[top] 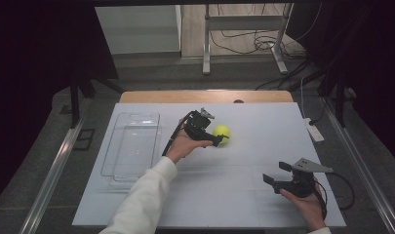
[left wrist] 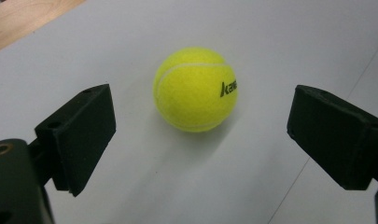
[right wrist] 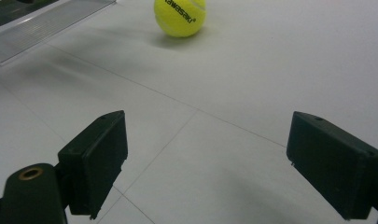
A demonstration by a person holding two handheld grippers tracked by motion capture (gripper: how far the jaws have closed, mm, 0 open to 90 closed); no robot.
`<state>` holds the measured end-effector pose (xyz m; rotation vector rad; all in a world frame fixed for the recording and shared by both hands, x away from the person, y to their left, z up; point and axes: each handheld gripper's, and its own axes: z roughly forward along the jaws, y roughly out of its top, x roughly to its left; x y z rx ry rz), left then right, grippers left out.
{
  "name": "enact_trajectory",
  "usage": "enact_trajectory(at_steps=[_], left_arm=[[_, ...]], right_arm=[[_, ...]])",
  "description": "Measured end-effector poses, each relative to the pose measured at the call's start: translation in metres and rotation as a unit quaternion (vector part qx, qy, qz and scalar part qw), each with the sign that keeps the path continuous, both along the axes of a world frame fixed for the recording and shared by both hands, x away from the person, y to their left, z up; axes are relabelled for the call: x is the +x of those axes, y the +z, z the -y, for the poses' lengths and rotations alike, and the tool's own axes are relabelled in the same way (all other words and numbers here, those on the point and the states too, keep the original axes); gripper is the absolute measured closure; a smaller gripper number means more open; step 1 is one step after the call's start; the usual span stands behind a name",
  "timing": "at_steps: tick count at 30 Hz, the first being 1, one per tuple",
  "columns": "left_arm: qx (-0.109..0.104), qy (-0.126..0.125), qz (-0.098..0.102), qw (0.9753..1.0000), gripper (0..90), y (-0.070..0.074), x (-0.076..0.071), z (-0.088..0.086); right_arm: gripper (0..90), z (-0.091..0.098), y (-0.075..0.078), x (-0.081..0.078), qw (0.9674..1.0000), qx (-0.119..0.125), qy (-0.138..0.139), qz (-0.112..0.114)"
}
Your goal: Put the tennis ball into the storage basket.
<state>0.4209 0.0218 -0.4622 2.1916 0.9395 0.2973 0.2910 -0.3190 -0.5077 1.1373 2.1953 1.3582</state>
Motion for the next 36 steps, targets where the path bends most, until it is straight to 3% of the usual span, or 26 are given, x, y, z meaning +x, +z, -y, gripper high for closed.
enact_trajectory(at_steps=[26, 36], left_arm=[[0.01, 0.001, -0.006, 0.9999, 8.7, -0.005, 0.019, 0.011], [0.016, -0.005, -0.017, 0.9997, 8.1, -0.009, 0.027, 0.018]], right_arm=[[12.5, 0.001, -0.002, 0.001, 1.0, -0.001, -0.001, -0.002], [12.4, 0.001, -0.002, 0.001, 1.0, -0.002, -0.001, -0.002]])
